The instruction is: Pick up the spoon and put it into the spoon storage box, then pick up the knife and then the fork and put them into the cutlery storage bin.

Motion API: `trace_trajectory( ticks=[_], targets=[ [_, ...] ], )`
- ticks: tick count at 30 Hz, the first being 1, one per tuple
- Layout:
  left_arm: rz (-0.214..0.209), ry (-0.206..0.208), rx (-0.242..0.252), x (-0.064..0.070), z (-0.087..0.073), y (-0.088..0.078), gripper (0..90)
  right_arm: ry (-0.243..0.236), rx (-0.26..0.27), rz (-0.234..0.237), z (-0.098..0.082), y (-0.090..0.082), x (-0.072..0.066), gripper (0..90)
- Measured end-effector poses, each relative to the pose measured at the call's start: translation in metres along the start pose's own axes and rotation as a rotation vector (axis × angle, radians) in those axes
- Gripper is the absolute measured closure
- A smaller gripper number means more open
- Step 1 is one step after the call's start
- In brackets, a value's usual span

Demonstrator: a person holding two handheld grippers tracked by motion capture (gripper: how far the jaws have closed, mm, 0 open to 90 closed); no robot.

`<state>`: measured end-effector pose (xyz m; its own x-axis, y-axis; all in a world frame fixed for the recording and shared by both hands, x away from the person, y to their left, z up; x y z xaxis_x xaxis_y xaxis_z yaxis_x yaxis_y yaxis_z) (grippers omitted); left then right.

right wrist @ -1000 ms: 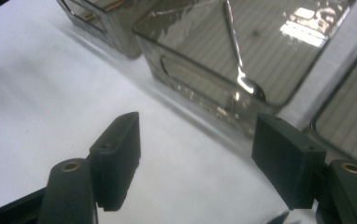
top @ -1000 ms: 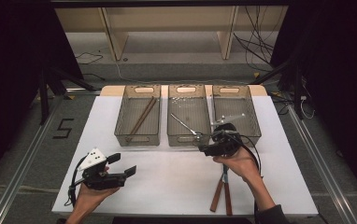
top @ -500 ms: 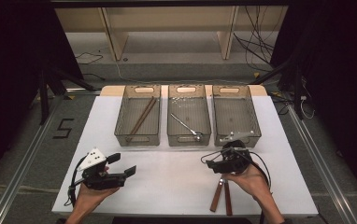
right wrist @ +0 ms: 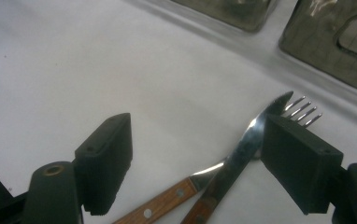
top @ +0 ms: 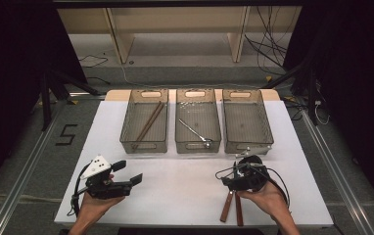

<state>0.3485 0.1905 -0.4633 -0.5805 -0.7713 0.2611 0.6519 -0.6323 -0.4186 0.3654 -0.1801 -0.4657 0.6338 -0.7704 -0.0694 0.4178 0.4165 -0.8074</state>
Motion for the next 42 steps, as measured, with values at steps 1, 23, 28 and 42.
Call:
trace_trajectory(
  ticks=[1,23,28,42],
  targets=[
    [0.001,0.000,0.001,0.000,0.000,0.000,17.0,0.000,-0.004,-0.001,-0.001,0.000,0.000,25.7],
    [-0.003,-0.004,0.004,0.001,0.000,0.000,17.0,0.001,-0.083,-0.005,-0.026,0.004,-0.011,25.2],
    [-0.006,-0.005,0.004,0.000,0.000,0.000,17.0,-0.001,-0.091,-0.002,-0.029,0.005,-0.014,25.0],
    [-0.007,-0.001,0.005,0.002,0.001,0.001,17.0,0.017,-0.115,0.006,-0.036,0.006,-0.014,26.6]
  ],
)
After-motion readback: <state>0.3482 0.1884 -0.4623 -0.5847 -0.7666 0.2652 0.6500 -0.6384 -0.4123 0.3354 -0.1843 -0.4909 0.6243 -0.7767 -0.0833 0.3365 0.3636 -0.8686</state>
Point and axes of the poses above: each handheld gripper's, and its own axes: y roughly forward along the jaws, z roughly out of its top, x roughly to its right, the point moved 5 cm from there along y, roughly forward along the jaws, and after that the axes turned 5 degrees about -y, right-handed, at the moved point
